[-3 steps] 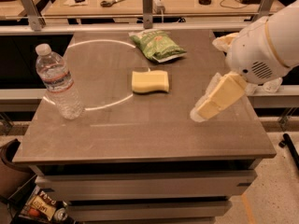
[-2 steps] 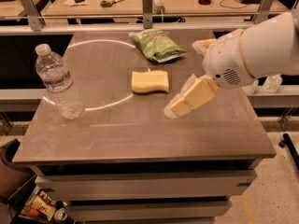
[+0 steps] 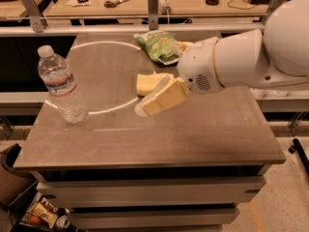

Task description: Knock water bottle over

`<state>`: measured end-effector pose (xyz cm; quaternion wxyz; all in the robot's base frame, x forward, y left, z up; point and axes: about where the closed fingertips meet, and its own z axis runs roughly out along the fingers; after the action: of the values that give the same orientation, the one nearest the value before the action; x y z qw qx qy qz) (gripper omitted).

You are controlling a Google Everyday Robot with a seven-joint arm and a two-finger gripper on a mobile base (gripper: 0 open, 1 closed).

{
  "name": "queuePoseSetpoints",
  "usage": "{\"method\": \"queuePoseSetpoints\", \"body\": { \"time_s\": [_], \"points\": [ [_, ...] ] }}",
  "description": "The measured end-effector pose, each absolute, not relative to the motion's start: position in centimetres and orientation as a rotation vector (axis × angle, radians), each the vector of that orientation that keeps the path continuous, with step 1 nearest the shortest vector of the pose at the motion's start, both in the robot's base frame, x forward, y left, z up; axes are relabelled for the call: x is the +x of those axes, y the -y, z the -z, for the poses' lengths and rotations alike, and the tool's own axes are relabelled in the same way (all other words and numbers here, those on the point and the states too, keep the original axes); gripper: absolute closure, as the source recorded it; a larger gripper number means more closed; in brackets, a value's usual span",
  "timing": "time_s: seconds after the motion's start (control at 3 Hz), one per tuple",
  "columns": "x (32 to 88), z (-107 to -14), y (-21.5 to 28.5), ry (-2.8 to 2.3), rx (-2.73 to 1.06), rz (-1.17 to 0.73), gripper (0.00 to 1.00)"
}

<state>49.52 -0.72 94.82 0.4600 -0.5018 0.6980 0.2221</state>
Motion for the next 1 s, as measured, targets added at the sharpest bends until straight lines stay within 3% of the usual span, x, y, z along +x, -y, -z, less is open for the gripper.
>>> {"method": "queuePoseSetpoints", "body": {
  "time_s": [1.0],
  "points": [
    [51.1,-93.2,-2.6,-1.686,-1.239,-0.628,0.0]
  ]
}}
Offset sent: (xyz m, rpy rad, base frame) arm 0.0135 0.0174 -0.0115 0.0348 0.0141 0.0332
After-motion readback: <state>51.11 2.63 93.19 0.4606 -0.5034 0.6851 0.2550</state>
